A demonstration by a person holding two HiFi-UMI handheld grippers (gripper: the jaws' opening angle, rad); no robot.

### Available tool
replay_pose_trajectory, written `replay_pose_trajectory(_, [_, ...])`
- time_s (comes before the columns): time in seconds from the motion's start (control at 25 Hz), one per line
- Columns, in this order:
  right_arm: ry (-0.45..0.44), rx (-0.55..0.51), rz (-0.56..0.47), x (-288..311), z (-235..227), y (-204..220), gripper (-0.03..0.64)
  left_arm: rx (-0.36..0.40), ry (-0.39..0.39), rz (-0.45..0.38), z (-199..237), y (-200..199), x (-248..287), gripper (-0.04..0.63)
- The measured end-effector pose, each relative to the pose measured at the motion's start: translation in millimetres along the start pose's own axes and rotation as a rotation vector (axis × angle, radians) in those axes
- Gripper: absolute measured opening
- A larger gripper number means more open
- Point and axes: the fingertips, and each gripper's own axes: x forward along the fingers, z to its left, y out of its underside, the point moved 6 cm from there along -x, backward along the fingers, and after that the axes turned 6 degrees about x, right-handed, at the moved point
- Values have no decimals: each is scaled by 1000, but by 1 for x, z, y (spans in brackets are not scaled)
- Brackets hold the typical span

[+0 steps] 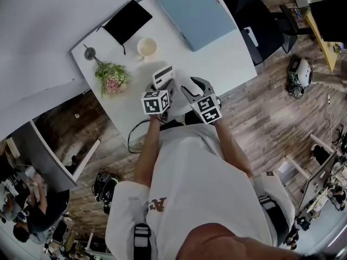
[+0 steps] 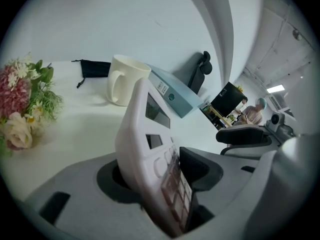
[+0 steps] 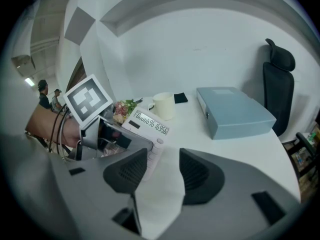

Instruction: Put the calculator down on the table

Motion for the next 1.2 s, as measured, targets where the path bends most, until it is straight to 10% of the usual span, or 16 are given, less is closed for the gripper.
replay_pose_trajectory(1.2, [-9,-8,5,2,6,2,202,79,-114,-16,15,5,-12,345])
